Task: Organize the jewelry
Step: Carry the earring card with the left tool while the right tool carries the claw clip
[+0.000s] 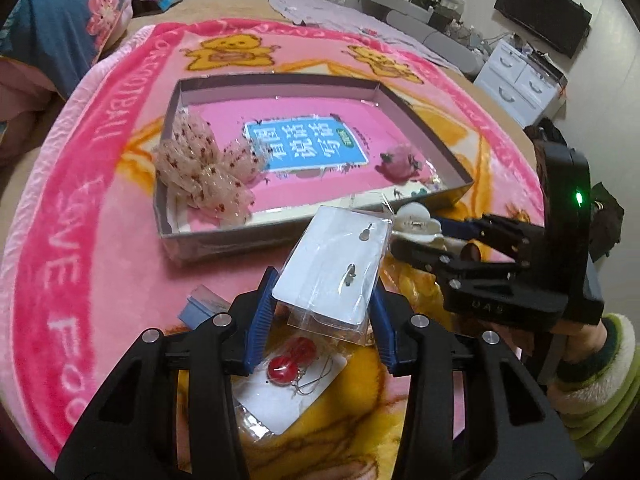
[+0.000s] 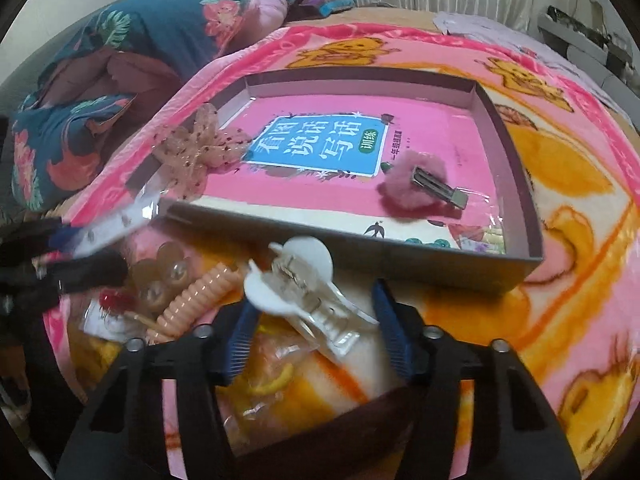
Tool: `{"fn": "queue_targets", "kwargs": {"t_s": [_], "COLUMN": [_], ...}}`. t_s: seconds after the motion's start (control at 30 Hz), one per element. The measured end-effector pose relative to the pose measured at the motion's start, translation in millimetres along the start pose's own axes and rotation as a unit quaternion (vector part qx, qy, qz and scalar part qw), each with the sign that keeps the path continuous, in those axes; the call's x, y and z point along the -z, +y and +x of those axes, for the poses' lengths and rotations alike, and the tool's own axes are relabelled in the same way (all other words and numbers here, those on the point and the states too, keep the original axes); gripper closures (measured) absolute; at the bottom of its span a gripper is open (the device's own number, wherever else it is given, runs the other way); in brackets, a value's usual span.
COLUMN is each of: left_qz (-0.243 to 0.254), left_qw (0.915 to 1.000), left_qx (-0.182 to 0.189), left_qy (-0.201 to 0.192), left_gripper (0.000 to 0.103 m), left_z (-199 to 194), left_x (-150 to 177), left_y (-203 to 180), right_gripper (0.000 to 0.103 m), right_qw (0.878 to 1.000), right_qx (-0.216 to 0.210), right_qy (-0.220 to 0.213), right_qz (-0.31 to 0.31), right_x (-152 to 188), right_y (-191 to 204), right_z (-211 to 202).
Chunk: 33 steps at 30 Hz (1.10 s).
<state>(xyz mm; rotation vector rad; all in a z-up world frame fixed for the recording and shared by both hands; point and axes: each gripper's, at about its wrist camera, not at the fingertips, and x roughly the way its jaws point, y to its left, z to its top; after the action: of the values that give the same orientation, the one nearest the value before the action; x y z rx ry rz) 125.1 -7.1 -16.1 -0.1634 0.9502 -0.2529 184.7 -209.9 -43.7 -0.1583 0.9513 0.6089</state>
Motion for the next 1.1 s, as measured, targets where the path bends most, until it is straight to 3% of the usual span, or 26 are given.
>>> {"fn": "queue_targets", "kwargs": {"t_s": [0.37, 0.73, 1.1], "left_qz": [-0.006, 0.005, 0.015], "left_qw": [0.9998, 0.9994, 0.9992], "left_qx": [-0.004, -0.001, -0.011], "left_qy": [-0.017, -0.033, -0.036], "left_gripper": [0.068, 0.068, 0.068], "left_z": [-12.5, -11.8, 10.5], "left_x": [-13.5, -40.8, -73.0], "left_y": [7.9, 1.7, -5.4], "right_gripper": [0.076, 0.076, 0.076], "right_qw": [0.999, 0.994, 0.988], "right_qx": [-0.008, 0.017, 0.051], "right_qy": [-0.049, -0.109, -0.139], "right_qz": [-0.007, 0.022, 0.038], "right_x": [10.1, 1.1, -38.3], "right_y": [-1.8, -26.0, -56.6], "right_z": [-41.7, -90.6, -99.2]}}
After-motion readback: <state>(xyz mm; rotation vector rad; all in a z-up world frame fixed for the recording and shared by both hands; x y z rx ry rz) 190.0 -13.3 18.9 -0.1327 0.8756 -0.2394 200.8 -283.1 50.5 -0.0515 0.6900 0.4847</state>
